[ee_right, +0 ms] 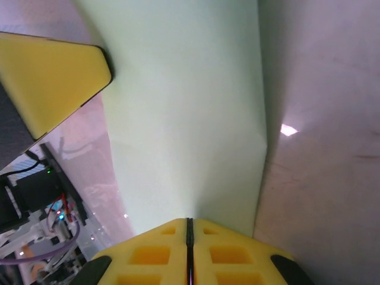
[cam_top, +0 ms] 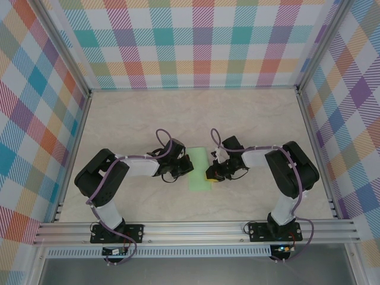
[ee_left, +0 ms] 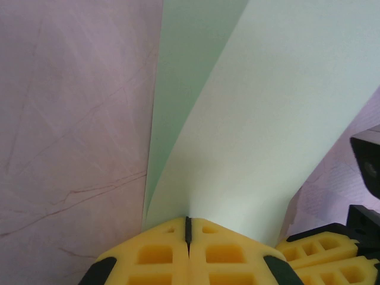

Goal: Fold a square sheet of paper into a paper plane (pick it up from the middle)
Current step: Fold the square sheet of paper in half at the center of the table.

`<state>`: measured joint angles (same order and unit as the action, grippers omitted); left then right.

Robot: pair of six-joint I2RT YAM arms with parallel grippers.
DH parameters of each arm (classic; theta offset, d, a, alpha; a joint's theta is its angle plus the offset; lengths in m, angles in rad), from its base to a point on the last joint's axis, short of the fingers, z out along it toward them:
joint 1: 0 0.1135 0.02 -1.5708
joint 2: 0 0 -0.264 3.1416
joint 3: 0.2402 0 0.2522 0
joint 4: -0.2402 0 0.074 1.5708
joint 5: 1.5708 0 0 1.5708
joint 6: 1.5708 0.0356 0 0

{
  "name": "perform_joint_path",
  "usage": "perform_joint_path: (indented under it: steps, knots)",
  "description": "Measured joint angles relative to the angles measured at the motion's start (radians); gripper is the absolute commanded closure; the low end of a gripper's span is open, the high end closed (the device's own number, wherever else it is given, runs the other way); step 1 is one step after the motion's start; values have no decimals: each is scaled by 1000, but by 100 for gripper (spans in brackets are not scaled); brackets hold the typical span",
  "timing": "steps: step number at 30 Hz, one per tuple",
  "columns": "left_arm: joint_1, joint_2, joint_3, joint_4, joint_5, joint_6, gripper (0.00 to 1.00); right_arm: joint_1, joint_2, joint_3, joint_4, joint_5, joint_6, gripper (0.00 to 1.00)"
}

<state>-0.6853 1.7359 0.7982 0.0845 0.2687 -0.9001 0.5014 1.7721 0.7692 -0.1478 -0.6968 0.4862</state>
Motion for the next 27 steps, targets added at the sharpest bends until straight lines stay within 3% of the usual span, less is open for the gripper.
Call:
perform_joint_path:
  steps: [9,18,27]
  knots:
    - [0,-2,-3,5,0,0,100,-1,-3,-3,5,-4,-4,89]
    - [0,-2,-4,5,0,0,100,44,-98,-14,-53,92,-3,90]
    - [0,-3,-11,18,0,0,100,71,-73,-37,-39,113,3,91]
